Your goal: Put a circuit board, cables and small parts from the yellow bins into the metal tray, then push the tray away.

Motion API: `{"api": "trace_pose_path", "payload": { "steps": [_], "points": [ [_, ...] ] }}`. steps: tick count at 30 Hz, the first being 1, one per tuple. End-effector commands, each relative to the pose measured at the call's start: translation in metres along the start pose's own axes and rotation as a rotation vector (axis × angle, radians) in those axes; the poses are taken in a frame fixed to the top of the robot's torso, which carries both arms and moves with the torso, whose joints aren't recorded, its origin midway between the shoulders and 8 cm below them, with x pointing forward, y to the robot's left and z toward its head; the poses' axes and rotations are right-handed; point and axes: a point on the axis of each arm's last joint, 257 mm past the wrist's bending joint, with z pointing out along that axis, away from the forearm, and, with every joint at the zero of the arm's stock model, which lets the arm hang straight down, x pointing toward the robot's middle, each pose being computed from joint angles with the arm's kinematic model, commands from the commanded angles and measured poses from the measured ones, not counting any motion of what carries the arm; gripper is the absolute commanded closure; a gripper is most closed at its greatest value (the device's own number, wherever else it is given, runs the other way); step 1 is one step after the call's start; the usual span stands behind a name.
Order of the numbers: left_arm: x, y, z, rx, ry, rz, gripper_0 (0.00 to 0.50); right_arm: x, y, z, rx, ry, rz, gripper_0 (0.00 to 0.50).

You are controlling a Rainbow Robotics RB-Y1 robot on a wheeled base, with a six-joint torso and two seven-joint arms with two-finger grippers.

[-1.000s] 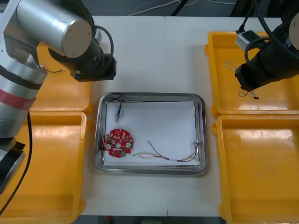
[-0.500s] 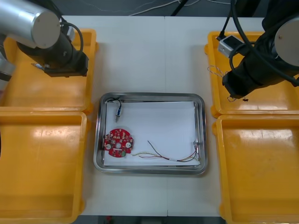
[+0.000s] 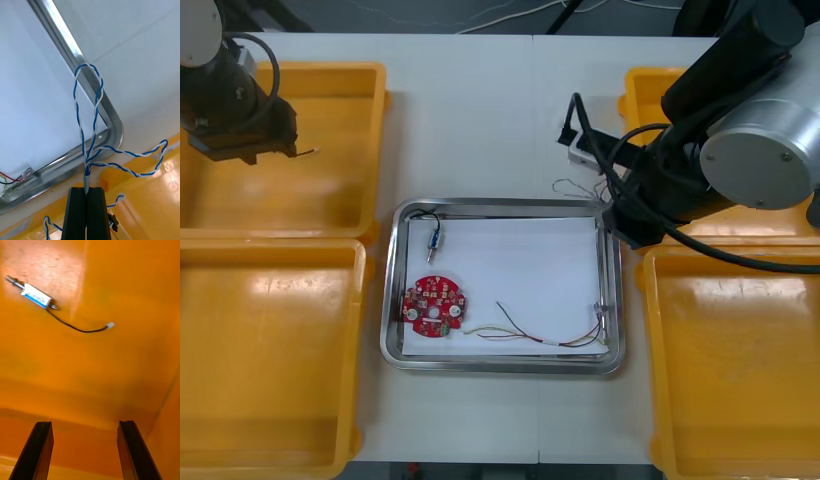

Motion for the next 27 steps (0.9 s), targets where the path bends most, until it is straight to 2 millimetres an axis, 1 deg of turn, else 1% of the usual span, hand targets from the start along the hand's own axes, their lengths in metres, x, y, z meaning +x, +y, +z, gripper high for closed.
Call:
{"api": "trace_pose_path", "payload": {
  "steps": [1, 3, 4, 6, 12, 15, 19, 23, 27],
  "points": [
    [-0.039, 0.037, -0.033, -0.043, -0.08, -0.029, 0.0, -0.009, 0.014, 0.003, 0.004, -0.025, -0.164, 0.5],
    [-0.043, 0.05, -0.033, -0.049, -0.081, -0.072, 0.0, -0.014, 0.023, 0.008, -0.005, -0.04, -0.234, 0.5],
    [-0.044, 0.053, -0.034, -0.049, -0.083, -0.082, 0.0, -0.015, 0.026, 0.009, -0.009, -0.044, -0.247, 0.5],
    [-0.049, 0.064, -0.037, -0.062, -0.098, -0.115, 0.0, -0.017, 0.034, 0.015, -0.019, -0.049, -0.293, 0.5],
    [-0.057, 0.088, -0.041, -0.08, -0.119, -0.193, 0.0, -0.02, 0.06, 0.031, -0.04, -0.048, -0.376, 0.5],
    [-0.061, 0.096, -0.04, -0.072, -0.125, -0.23, 0.0, -0.022, 0.07, 0.037, -0.043, -0.047, -0.414, 0.5],
    [-0.065, 0.103, -0.033, -0.046, -0.129, -0.29, 0.0, -0.026, 0.08, 0.045, -0.052, -0.05, -0.449, 0.5],
    [-0.069, 0.109, -0.023, -0.041, -0.135, -0.335, 0.0, -0.032, 0.084, 0.055, -0.055, -0.066, -0.468, 0.5],
    [-0.075, 0.106, -0.015, -0.025, -0.142, -0.383, 0.0, -0.038, 0.082, 0.064, -0.054, -0.075, -0.472, 0.5]
  ]
}}
